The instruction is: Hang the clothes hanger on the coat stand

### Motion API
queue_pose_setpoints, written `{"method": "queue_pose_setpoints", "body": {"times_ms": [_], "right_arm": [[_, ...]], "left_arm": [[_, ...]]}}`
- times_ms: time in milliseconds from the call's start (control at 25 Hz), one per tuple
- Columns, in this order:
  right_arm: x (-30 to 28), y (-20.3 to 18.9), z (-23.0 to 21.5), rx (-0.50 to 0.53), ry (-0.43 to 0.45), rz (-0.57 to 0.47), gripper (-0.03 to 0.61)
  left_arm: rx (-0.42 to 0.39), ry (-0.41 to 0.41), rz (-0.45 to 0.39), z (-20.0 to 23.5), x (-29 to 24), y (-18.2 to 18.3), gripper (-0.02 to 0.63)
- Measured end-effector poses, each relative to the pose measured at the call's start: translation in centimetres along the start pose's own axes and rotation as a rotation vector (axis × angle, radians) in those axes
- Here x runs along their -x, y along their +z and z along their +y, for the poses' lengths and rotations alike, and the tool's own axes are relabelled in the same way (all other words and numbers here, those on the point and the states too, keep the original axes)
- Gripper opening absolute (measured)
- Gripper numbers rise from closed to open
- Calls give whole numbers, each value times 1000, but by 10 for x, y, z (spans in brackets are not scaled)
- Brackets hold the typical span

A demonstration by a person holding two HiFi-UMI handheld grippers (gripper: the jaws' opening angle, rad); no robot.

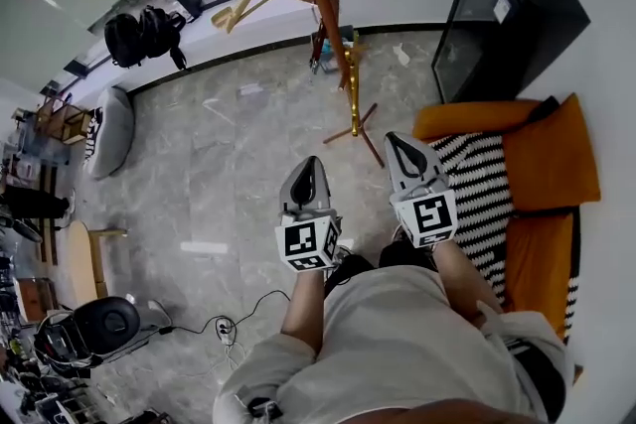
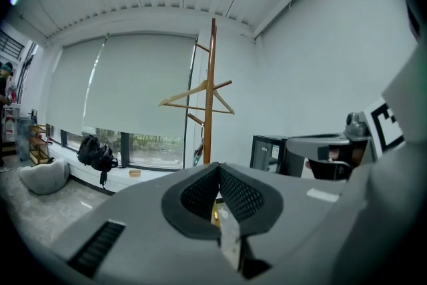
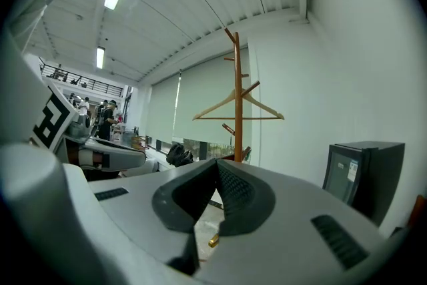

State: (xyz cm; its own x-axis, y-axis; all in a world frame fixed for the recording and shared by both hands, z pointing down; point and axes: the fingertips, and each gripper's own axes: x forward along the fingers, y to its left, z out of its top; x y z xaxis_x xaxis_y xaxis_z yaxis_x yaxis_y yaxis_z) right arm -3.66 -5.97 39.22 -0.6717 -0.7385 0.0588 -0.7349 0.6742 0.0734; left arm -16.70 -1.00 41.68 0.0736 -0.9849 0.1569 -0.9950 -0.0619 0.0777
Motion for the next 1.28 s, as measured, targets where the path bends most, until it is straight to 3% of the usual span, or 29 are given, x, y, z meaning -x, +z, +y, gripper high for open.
{"method": "queue_pose_setpoints", "body": {"times_ms": [560,1280], "right_arm": [[-5,58,35,66,-47,-81,5],[-3,68,33,100,-55,-92,5]], "left_arm": [[-42,-101,-70,12,2,36,9],[-70,-127,-110,4,-4,56,9]]}}
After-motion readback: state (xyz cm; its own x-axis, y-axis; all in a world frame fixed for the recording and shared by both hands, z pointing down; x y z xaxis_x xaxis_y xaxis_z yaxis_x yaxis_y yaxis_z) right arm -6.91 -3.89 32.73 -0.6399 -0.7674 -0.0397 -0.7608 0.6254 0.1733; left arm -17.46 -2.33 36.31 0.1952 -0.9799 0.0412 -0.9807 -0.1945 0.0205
